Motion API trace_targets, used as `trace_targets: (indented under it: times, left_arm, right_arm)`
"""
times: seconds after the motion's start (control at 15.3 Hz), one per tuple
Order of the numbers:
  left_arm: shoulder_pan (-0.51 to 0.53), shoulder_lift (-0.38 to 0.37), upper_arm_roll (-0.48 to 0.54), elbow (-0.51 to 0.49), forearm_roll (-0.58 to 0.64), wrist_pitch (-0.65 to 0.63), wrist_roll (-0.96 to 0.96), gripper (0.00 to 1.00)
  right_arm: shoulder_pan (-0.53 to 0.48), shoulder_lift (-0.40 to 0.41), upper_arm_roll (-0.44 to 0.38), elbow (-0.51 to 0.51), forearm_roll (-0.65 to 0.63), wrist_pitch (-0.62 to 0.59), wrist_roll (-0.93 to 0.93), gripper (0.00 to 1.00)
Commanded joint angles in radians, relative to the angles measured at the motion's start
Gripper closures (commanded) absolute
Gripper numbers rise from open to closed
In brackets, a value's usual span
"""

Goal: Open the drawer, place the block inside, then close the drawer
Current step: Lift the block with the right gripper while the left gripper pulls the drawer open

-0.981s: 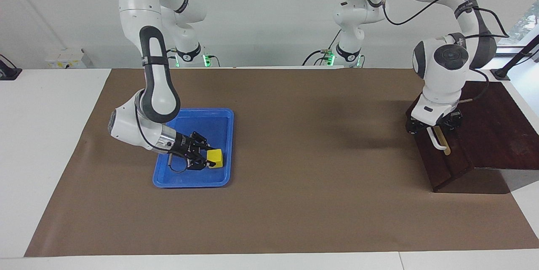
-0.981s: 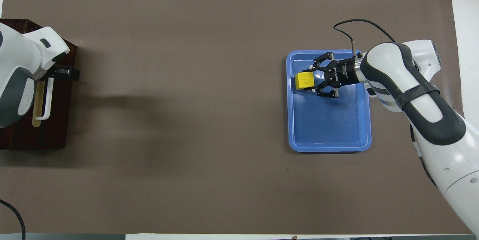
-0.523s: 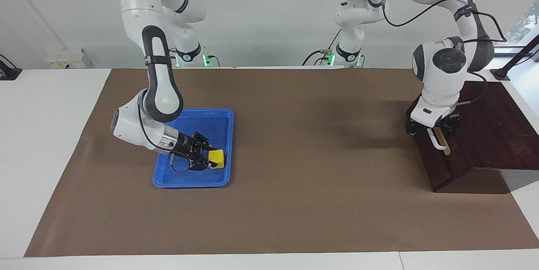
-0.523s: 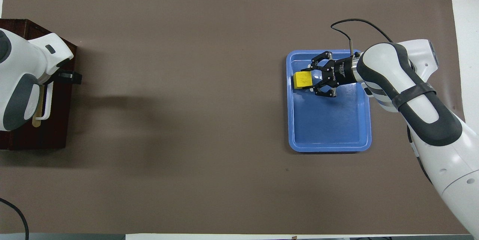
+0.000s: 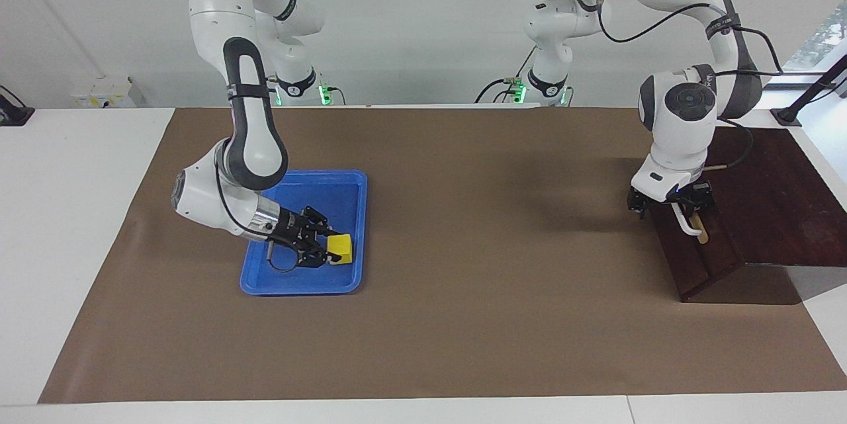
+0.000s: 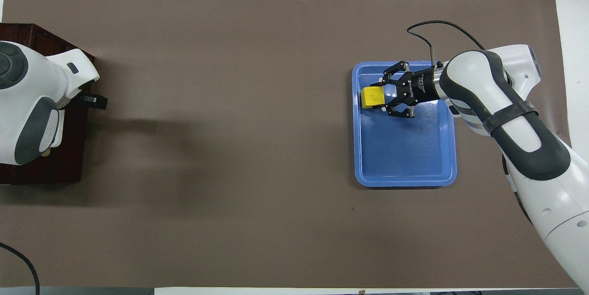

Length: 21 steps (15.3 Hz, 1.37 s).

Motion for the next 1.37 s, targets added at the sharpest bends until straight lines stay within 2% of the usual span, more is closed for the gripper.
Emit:
trace_targets:
  times: [0.0, 0.33, 0.46, 0.85, 1.31]
  left_arm:
    - [-0.026, -0.028, 0.006, -0.036, 0.016, 0.015, 0.008, 0.0]
    - [-0.112, -0.026, 0.004, -0.022, 0.013, -0.005, -0.006, 0.0]
    - [-0.137, -0.025, 0.003, -0.019, 0.008, -0.004, -0.009, 0.0]
    - [-0.201, -0.028, 0.003, -0.014, 0.003, -0.048, -0.009, 0.0]
    - [-0.223, -0.022, 0.001, 0.027, -0.012, -0.108, -0.006, 0.0]
  right_arm:
    - [-0.005, -0.062, -0.003, 0.028, -0.079, -0.079, 0.079, 1.0]
    - [0.003, -0.223, -0.003, 0.039, -0.185, -0.212, 0.141, 1.0]
    - [0.006, -0.26, -0.001, 0.066, -0.189, -0.252, 0.201, 1.0]
    - [0.024, -0.274, 0.012, 0.172, -0.189, -0.318, 0.381, 1.0]
    - [0.024, -0.289, 0.012, 0.174, -0.189, -0.334, 0.39, 1.0]
